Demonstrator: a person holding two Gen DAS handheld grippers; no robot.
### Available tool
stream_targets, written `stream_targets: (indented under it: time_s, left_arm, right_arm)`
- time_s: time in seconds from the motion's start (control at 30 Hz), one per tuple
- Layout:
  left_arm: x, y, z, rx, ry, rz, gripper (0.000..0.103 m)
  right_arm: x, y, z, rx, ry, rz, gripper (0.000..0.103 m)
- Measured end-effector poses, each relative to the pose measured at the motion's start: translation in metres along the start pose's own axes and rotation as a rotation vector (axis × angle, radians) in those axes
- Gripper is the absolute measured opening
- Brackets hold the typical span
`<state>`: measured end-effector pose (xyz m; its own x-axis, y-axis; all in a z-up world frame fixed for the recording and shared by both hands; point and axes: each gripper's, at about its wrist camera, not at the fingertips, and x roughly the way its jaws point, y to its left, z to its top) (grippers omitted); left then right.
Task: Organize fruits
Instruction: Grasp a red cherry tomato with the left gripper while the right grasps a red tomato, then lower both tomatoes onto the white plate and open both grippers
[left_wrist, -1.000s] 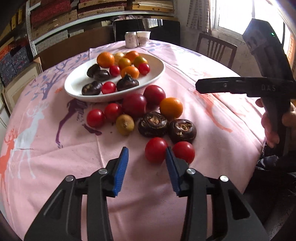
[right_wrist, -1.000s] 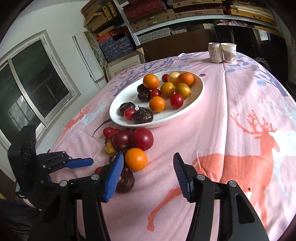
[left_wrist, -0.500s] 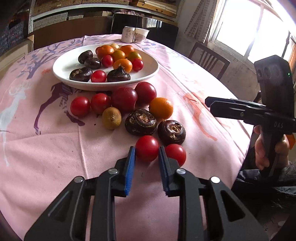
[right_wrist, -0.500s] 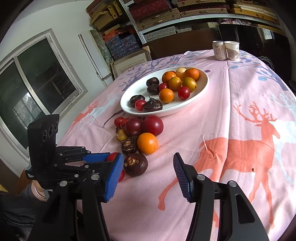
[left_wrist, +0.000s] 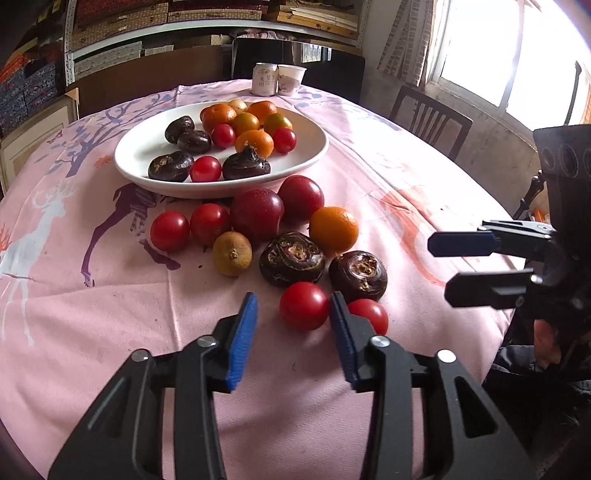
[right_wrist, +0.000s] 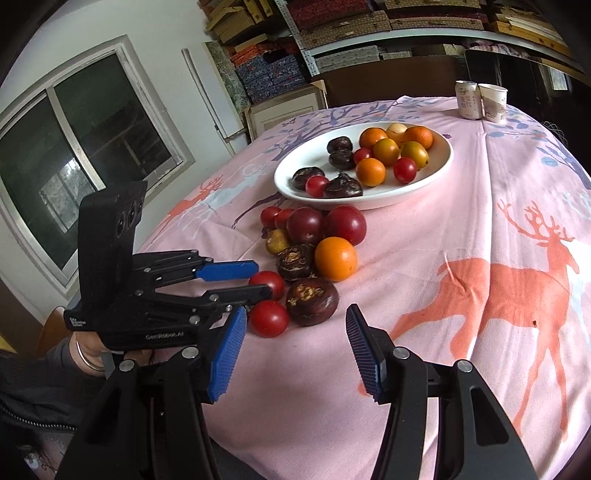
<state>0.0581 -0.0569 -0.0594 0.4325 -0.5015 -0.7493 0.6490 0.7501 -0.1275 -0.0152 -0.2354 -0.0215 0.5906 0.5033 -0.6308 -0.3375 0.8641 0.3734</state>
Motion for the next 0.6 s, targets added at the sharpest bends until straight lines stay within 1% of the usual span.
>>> stream_targets:
  time_s: [0.03,0.07,0.1,0.2,0.37,0.5,0.6]
  left_arm:
    - [-0.003,0.0,0.0,0.005,-0.003,0.004,0.025]
    - [-0.006,0.0,-0.001,0.012,-0.011,0.031,0.025]
    - [-0.009,0.003,-0.002,0.009,-0.016,0.036,0.025]
    - [-0.022,0.018,-0.004,-0.055,-0.033,0.023,0.025]
    - [-0.052,0.025,-0.005,-0.086,-0.094,0.039,0.025]
    - [-0.059,0.024,-0.005,-0.084,-0.104,0.047,0.025]
    - [-0.058,0.024,-0.007,-0.086,-0.1,0.044,0.025]
  right_arm:
    - [0.001,0.005,-0.002,-0.017,0.012,0.013,0.056]
    - [0.003,0.01,-0.005,-0.036,0.023,0.025,0.056]
    - [0.005,0.016,-0.007,-0.058,0.036,0.034,0.056]
    - [0.016,0.027,-0.01,-0.098,0.068,0.03,0.056]
    - [0.039,0.033,-0.005,-0.075,0.105,0.036,0.056]
    - [0.056,0.039,0.0,-0.066,0.117,-0.001,0.055]
    - [0.063,0.039,0.002,-0.055,0.112,-0.036,0.04]
